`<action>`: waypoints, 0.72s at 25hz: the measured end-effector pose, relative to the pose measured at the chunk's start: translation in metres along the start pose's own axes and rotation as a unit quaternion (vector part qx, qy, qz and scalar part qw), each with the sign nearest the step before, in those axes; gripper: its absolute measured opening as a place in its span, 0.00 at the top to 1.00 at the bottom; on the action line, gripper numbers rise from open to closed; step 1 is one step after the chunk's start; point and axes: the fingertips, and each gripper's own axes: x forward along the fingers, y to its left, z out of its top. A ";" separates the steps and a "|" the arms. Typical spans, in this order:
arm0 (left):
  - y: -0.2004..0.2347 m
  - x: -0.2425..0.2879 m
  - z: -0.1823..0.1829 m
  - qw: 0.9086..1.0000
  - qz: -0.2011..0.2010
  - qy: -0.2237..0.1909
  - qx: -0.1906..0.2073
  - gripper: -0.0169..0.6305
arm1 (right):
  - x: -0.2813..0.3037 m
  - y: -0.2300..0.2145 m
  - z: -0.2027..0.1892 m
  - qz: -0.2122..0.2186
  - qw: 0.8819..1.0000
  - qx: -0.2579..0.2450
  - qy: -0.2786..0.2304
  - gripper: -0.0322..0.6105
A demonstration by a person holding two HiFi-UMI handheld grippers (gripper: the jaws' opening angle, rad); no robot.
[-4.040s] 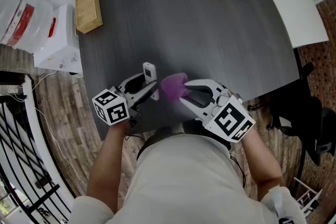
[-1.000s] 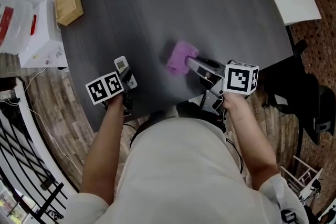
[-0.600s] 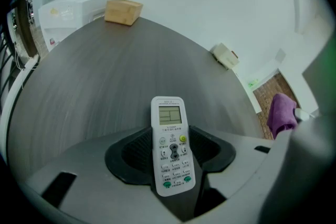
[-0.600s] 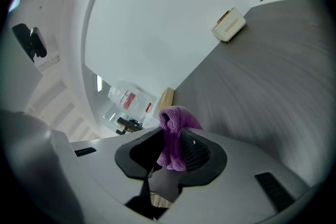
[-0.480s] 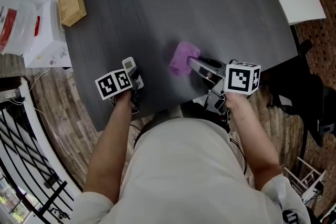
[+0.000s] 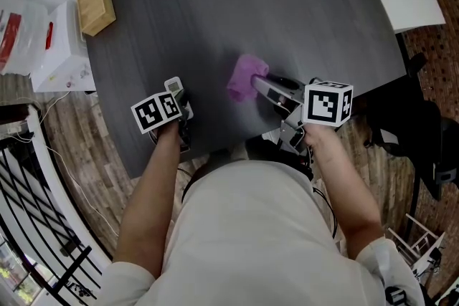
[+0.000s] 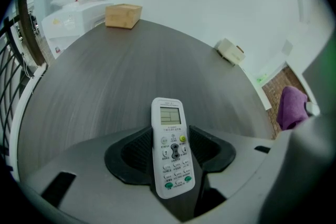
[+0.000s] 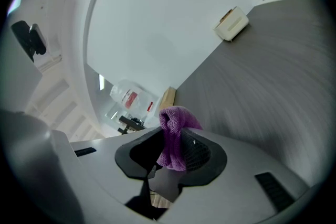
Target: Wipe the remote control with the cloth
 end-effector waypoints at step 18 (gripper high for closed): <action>-0.003 -0.028 0.011 0.997 -0.033 -0.066 0.001 0.63 | -0.003 -0.003 0.007 0.009 1.000 -0.002 0.003 0.79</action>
